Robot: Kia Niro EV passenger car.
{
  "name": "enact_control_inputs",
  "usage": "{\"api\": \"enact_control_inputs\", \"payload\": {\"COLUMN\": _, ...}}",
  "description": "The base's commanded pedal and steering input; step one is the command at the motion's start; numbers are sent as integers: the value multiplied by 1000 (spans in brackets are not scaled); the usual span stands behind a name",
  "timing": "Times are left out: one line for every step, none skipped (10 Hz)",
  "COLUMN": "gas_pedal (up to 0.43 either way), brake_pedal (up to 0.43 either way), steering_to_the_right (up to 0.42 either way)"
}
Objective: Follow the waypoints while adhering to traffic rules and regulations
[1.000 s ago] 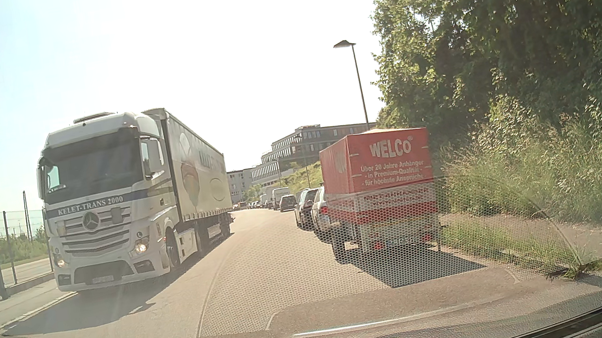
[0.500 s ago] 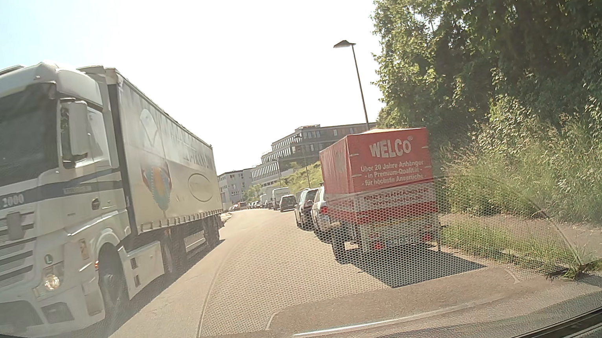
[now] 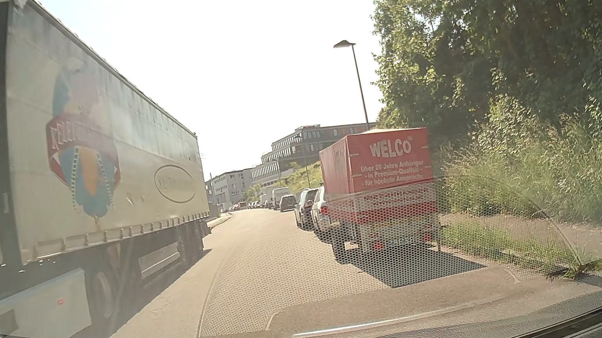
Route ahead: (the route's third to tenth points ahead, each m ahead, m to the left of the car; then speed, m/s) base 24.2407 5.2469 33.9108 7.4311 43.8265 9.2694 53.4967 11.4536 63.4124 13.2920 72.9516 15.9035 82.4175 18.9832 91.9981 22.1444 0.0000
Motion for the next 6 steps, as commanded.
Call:
{"api": "enact_control_inputs", "payload": {"gas_pedal": 0, "brake_pedal": 37, "steering_to_the_right": -120}}
{"api": "enact_control_inputs", "payload": {"gas_pedal": 0, "brake_pedal": 0, "steering_to_the_right": -120}}
{"api": "enact_control_inputs", "payload": {"gas_pedal": 0, "brake_pedal": 0, "steering_to_the_right": -120}}
{"api": "enact_control_inputs", "payload": {"gas_pedal": 0, "brake_pedal": 0, "steering_to_the_right": -120}}
{"api": "enact_control_inputs", "payload": {"gas_pedal": 0, "brake_pedal": 0, "steering_to_the_right": -121}}
{"api": "enact_control_inputs", "payload": {"gas_pedal": 0, "brake_pedal": 0, "steering_to_the_right": -121}}
